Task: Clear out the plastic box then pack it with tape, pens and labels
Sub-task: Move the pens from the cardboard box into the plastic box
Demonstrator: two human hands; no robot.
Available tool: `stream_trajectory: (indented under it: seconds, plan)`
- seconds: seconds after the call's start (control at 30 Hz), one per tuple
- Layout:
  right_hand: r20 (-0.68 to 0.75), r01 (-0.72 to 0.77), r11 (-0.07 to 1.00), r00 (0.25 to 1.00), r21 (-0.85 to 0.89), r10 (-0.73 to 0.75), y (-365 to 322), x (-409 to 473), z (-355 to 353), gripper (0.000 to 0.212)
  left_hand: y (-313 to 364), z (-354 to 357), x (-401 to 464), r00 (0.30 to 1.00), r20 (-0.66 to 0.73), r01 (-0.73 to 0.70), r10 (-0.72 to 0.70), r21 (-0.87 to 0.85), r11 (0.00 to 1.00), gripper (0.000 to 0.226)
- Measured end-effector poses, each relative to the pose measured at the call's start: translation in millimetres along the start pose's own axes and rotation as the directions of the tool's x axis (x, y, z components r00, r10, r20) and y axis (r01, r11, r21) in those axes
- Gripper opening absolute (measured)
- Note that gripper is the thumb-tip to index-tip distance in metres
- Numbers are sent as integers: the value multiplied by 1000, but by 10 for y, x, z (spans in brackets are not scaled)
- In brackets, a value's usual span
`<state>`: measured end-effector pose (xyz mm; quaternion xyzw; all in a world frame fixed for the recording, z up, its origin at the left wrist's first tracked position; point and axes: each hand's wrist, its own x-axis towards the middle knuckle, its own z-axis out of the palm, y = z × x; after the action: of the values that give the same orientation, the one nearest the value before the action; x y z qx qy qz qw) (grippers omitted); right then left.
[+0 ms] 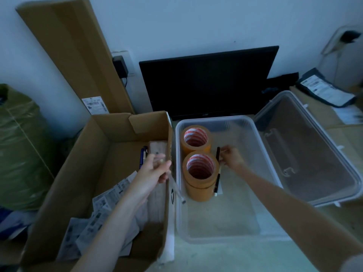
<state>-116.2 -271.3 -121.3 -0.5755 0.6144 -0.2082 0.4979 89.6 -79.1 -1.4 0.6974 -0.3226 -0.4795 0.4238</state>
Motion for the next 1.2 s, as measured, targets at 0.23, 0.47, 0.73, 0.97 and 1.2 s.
stream_trajectory:
  seconds: [0.23, 0.47, 0.73, 0.97, 1.2]
  plan:
    - [-13, 359, 929, 933, 93, -359, -681, -891, -351, 14, 198, -9, -126, 965, 10, -261, 261, 64, 963, 24]
    - [286, 426, 901, 875, -77, -390, -776, -1857, -304, 8, 333, 78, -230, 894, 22, -448, 448, 90, 890, 14]
    - [253, 500, 852, 853, -153, -456, -627, -2012, -249, 6, 275, 171, -284, 885, 29, -465, 466, -23, 885, 15]
    - [-15, 254, 967, 967, -28, -255, -462, -1492, -386, 7, 90, 151, -192, 913, -2, -408, 408, 15, 913, 25]
    - [87, -285, 956, 953, -68, 291, -68, -545, -200, 11, -97, 127, -68, 948, -128, -296, 292, -18, 955, 23]
